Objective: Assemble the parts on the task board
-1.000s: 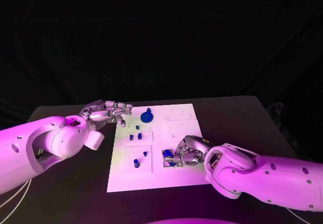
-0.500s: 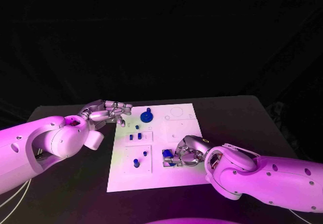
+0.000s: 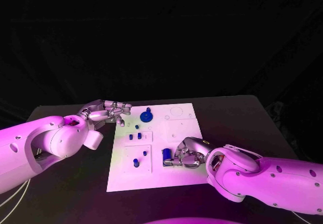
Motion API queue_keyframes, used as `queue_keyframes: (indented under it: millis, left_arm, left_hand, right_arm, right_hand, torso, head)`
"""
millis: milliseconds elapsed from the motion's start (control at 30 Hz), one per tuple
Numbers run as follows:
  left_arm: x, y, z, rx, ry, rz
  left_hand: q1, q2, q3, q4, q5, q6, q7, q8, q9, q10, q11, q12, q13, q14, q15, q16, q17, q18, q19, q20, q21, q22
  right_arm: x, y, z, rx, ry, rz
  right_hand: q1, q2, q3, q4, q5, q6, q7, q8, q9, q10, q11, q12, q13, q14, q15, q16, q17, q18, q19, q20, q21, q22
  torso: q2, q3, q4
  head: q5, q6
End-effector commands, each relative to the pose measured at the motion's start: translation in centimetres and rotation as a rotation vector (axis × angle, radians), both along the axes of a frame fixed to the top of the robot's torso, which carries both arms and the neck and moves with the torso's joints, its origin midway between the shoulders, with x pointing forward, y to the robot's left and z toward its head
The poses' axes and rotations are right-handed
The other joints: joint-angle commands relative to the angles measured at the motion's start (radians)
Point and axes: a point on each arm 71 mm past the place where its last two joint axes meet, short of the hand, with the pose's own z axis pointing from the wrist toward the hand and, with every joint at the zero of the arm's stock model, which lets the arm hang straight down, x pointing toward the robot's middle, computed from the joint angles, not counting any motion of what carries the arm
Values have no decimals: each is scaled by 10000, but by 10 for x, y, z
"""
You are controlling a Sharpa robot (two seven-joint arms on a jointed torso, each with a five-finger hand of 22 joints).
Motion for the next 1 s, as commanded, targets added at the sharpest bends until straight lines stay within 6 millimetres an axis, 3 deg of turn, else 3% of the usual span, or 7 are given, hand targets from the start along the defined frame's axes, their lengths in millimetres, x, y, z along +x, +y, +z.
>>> queue_keyframes:
  millis: [33,267,467,633,800,1000]
  left_arm:
    - [0,-2,1,-79,-19,-149]
    - [0,-2,1,-72,-13,-140]
    - [0,-2,0,-62,8,-143]
    - [0,-1,0,-49,18,-123]
    - [-1,-1,0,-41,65,-166]
    - [-1,-1,0,-34,78,-169]
  left_hand:
    - [-59,31,16,56,-13,-56,-14,41,-13,-69,20,21,13,-71,13,-43,-12,140,-8,63,-44,-16]
    - [-59,31,16,56,-13,-56,-14,41,-13,-69,20,21,13,-71,13,-43,-12,140,-8,63,-44,-16]
    - [-43,40,20,52,-10,-60,-15,45,-12,-75,19,29,14,-73,12,-42,-13,140,-5,63,-51,-21]
    - [-43,40,20,52,-10,-60,-15,45,-12,-75,19,29,14,-73,12,-42,-13,140,-5,63,-51,-21]
    - [-35,41,21,49,-10,-64,-15,47,-13,-82,19,33,14,-75,12,-42,-14,141,-4,63,-54,-23]
    - [-34,39,19,50,-11,-68,-14,47,-13,-87,21,34,13,-76,12,-43,-15,141,-3,63,-57,-25]
  right_arm:
    - [-1,5,-2,9,166,413]
    - [-1,7,-2,93,132,496]
    - [1,-1,-2,-204,-22,399]
    - [2,-2,-3,-316,-115,347]
    - [4,-3,-4,-384,-114,216]
    - [5,-4,-6,-529,-19,186]
  right_hand:
    - [32,129,63,20,58,-47,-1,46,13,80,-9,49,927,785,-60,-10,1338,-67,1046,-81,55,2628]
    - [191,244,70,1,273,-58,-6,45,46,84,-14,45,938,783,-65,-14,1330,-67,1046,-87,55,2628]
    - [939,436,213,-148,1006,-80,-28,34,101,94,-36,41,963,786,-84,-1,1349,-67,1046,-105,55,2628]
    - [1063,518,237,-120,1080,-50,-40,48,120,129,-46,94,1010,792,-90,16,1377,-67,1046,-110,55,2628]
    - [969,848,246,28,1034,-7,-53,64,148,172,-58,145,1061,797,-101,30,1400,-67,1046,-120,55,2628]
    - [1003,906,256,5,1027,6,-66,73,159,201,-67,193,1100,801,-106,42,1418,-67,1046,-124,55,2628]
  torso:
    - [-4,9,12]
    - [7,4,5]
    - [5,18,23]
    - [5,4,2]
    - [0,3,6]
    - [6,7,6]
  head:
    - [-25,3]
    - [-25,19]
    - [13,12]
    - [28,-29]
    - [25,-55]
    - [45,-81]
